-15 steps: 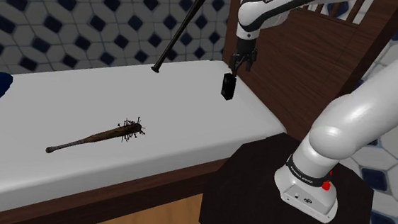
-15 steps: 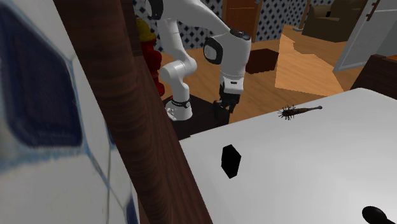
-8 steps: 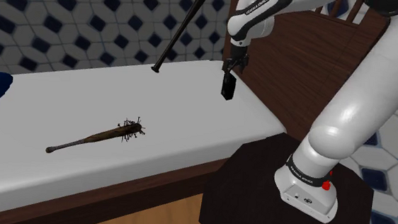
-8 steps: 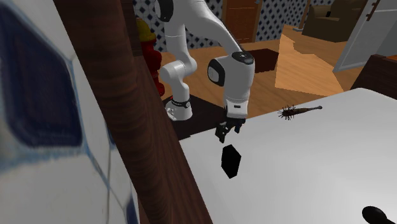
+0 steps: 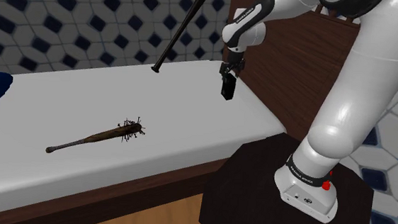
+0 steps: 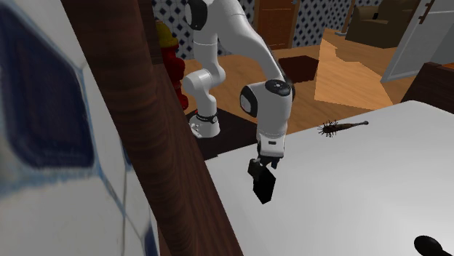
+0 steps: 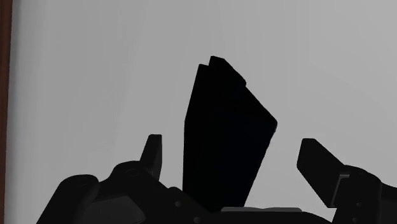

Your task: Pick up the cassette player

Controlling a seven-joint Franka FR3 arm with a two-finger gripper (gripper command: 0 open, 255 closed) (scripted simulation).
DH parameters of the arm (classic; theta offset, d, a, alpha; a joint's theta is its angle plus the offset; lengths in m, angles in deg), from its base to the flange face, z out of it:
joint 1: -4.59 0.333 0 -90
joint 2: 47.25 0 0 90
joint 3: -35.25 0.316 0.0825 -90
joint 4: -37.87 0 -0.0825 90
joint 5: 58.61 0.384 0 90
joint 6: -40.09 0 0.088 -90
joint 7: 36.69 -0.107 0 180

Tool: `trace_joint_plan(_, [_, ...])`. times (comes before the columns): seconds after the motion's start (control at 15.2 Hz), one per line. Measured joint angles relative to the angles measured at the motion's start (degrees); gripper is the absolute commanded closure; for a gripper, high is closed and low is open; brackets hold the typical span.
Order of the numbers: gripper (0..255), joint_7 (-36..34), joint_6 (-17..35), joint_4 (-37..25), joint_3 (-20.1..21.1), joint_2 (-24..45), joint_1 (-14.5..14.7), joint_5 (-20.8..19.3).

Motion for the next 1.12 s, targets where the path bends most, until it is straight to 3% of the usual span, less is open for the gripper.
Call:
trace_joint_plan(0.2, [0, 0.57, 2.16, 0.75, 0.16, 1.5, -0.12, 0.81])
trace_joint_plan(0.26, [255, 0.71, 2.42, 0.73, 0.18, 1.79, -0.17, 0.96])
trace_joint_plan(1.12, [255, 0.42, 1.2, 0.31, 0.05, 0.93, -0.11, 0.5])
